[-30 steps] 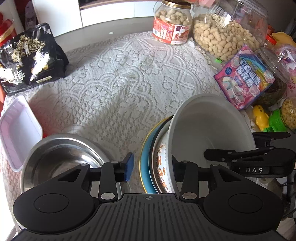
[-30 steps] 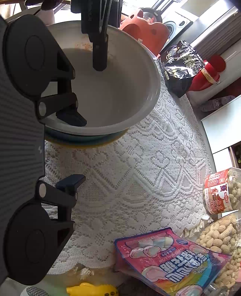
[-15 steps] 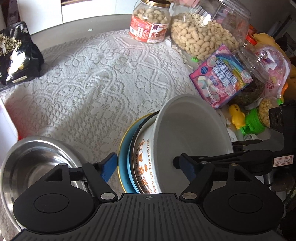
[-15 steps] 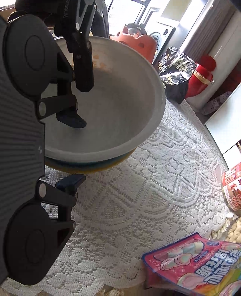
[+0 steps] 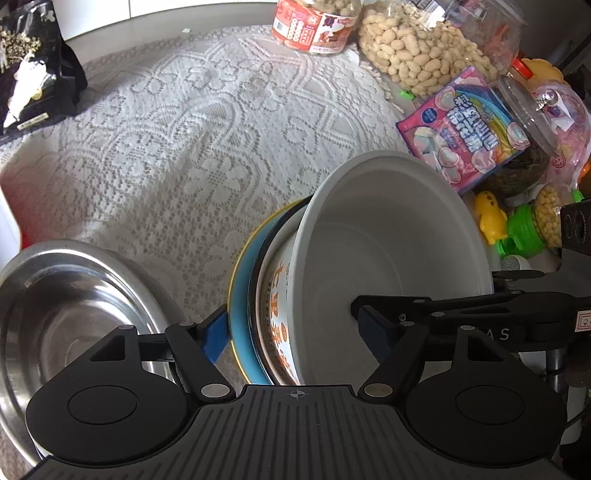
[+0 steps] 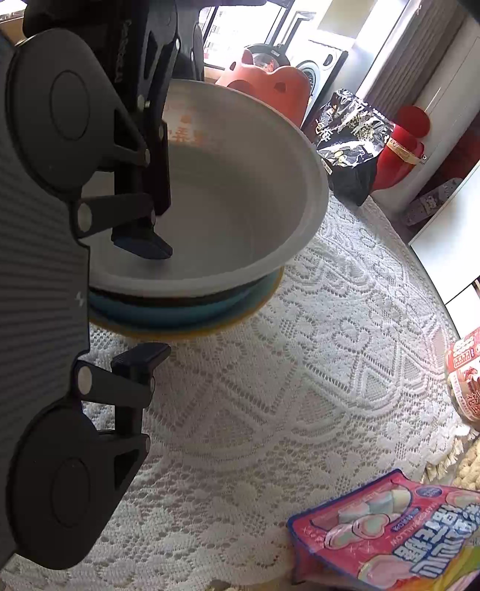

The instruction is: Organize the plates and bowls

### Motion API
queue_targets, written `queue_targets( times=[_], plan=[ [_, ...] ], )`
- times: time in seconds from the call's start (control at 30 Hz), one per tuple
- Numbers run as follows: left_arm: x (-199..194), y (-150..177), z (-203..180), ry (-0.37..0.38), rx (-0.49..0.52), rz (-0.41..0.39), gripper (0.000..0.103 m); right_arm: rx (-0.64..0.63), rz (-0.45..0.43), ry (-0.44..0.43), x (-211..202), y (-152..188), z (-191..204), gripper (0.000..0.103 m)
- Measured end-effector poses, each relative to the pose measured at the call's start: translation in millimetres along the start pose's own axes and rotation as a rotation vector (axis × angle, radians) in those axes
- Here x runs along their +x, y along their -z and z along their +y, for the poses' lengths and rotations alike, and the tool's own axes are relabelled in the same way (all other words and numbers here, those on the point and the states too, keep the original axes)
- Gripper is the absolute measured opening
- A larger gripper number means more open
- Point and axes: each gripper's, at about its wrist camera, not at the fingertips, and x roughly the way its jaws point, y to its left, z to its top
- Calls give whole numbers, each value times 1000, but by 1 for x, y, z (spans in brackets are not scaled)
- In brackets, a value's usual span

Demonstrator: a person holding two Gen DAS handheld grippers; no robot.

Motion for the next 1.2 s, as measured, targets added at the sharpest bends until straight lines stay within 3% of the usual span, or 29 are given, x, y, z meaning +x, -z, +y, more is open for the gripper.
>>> queue_targets(
  times=[0.23, 0.8, 1.2],
  plan=[
    [2, -3, 6, 26, -49, 7, 78, 66, 42, -66, 8, -1, -5, 50],
    [8, 4, -9, 60, -43, 60, 77, 43, 45, -28, -8, 5, -13, 51],
    [5, 5, -8, 58, -52, 24, 71, 67, 60, 9, -10, 10, -11, 55]
  ],
)
